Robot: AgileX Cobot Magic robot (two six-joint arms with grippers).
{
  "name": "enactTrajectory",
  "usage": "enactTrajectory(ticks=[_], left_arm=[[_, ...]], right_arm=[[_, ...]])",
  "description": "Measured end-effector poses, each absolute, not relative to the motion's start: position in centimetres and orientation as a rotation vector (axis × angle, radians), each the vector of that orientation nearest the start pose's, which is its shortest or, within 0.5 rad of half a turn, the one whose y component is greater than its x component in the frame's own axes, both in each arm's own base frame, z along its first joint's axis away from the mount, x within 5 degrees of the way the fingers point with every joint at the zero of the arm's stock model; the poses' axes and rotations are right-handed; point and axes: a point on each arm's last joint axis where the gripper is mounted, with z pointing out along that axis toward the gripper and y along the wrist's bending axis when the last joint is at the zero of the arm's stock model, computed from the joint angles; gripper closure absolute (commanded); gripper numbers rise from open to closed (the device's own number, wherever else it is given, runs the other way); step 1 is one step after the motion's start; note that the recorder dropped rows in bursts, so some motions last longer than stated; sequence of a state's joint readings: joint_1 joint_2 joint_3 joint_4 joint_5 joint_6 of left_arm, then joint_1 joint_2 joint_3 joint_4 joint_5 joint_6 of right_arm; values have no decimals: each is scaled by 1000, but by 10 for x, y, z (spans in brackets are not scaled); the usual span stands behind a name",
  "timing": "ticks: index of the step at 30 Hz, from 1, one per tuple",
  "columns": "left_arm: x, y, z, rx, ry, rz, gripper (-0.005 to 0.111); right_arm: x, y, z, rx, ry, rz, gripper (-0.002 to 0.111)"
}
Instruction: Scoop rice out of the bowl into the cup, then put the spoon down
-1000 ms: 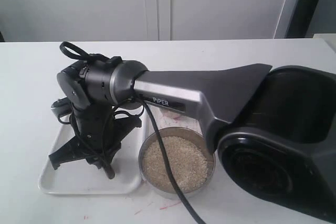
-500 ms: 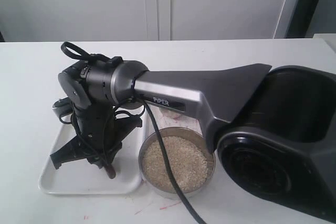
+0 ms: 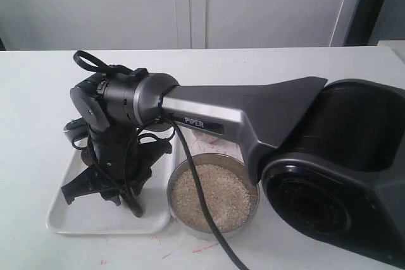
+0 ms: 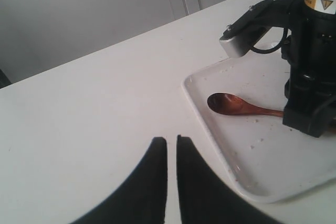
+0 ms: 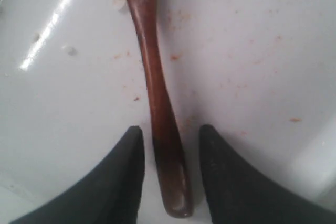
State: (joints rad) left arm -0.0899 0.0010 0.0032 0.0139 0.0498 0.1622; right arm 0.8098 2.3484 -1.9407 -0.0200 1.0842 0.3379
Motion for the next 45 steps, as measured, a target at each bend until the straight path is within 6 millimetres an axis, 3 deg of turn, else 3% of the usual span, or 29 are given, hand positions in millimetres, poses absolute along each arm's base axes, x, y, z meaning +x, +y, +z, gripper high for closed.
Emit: enactTrajectory(ticks=[7, 9, 15, 19, 22, 24, 30, 34, 41, 45], left_arm=[[56, -5, 208, 203, 1524, 69, 92], [56, -5, 208, 203, 1524, 69, 92], [56, -5, 208, 203, 1524, 69, 92], [56, -5, 208, 203, 1524, 69, 92], [56, -5, 208, 203, 1524, 69, 92], [56, -5, 208, 203, 1524, 69, 92], [56, -5, 208, 203, 1524, 69, 92], [56, -5, 208, 203, 1524, 69, 92], [56, -5, 208, 203, 1524, 69, 92], [56, -5, 208, 203, 1524, 69, 92]], right_arm=[[338, 352, 151, -704, 2877, 137, 67], [339, 354, 162, -691, 2839, 175, 67], [338, 354, 216, -625, 2690, 317, 68], [328, 343, 284, -620, 2527, 419, 87], [313, 328, 335, -676, 2400, 455, 107], [299, 313, 371, -710, 2325, 470, 108], [263, 275, 435, -732, 2195, 498, 108], [237, 248, 462, -741, 2144, 509, 108], [191, 200, 493, -760, 2061, 514, 108], [150, 157, 510, -768, 1970, 522, 108]])
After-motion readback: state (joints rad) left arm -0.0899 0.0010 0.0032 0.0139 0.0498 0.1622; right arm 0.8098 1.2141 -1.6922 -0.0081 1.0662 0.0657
